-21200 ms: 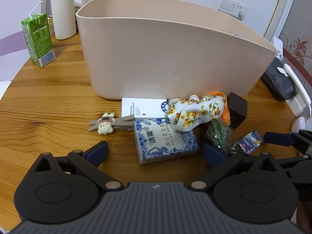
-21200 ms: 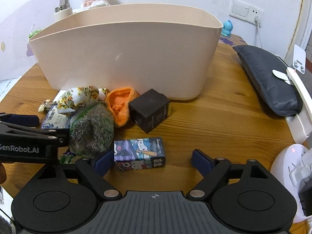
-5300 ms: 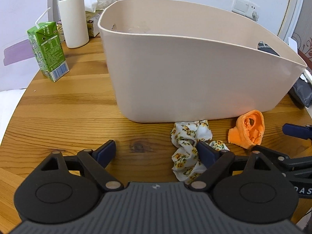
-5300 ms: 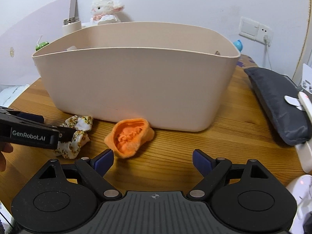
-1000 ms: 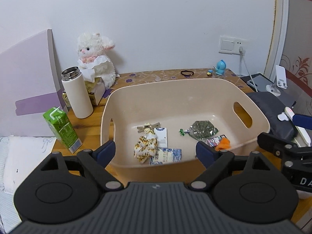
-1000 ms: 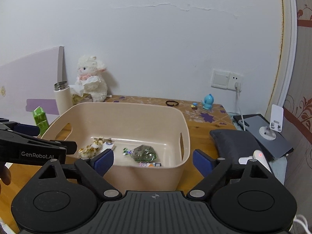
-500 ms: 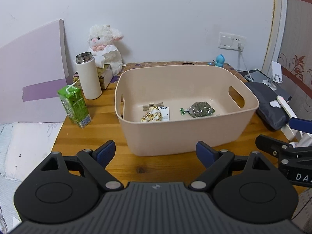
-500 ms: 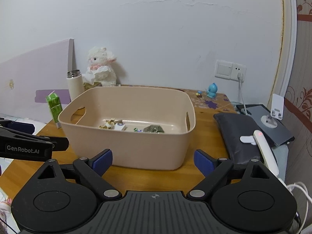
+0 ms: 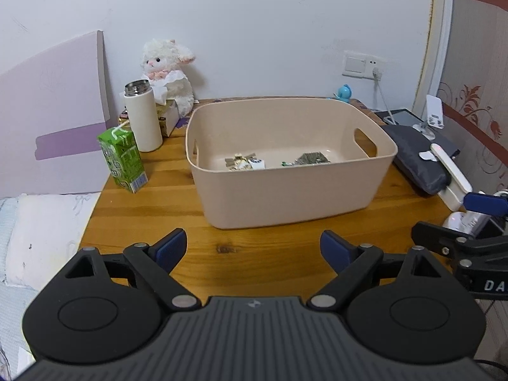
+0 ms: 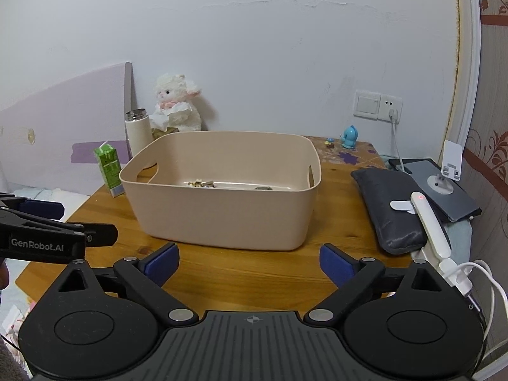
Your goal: Organize objects
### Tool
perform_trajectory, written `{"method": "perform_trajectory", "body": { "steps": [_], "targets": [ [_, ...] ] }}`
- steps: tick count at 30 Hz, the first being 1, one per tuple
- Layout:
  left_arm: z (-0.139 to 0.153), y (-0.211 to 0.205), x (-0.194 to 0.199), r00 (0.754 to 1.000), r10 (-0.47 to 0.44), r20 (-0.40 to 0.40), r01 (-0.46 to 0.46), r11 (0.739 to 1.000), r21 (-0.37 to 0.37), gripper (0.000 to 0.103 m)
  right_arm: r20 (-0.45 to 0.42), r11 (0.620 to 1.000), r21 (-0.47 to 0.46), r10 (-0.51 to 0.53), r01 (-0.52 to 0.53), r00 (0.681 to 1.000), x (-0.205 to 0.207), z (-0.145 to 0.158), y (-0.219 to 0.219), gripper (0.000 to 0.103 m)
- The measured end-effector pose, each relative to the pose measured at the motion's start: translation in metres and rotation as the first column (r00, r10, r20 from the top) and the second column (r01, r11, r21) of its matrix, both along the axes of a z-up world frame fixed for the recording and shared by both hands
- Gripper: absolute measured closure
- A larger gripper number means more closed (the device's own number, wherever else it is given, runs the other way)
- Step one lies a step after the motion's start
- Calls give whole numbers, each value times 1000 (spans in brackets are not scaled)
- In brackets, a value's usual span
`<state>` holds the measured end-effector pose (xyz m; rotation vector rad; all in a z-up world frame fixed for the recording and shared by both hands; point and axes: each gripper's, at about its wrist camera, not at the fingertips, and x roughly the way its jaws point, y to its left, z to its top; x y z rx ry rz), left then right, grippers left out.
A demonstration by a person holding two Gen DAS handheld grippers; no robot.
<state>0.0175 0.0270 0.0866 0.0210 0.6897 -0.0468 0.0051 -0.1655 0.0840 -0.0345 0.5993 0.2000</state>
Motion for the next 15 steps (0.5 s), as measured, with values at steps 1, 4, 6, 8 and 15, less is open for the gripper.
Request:
{"method": "perform_trajectory", "body": {
  "steps": [1,4,6,8,15],
  "targets": [
    [1,0,-2,1000,-4,-2,4,1000,-5,11,3,1000,-5,2,-2,1000,-2,0,1,5],
    [5,1,-10,1000,-8,5,8,999,-32,11,11,1000,-6,0,0,1000,-5,2,1,4],
    [9,1,-16,1000,-12,14,12,999,-45,11,14,1000,1,-1,0,1000,-7,3,1,4],
    [12,0,-20,1000,-12,22,13,999,-41,6,22,1000,1,-2,1,1000,-10,4,0,3],
    [16,-5,-29,999,-25,33,26,999,-19,3,28,1000,7,-8,8,1000,-13,2,-5,2]
  ]
}}
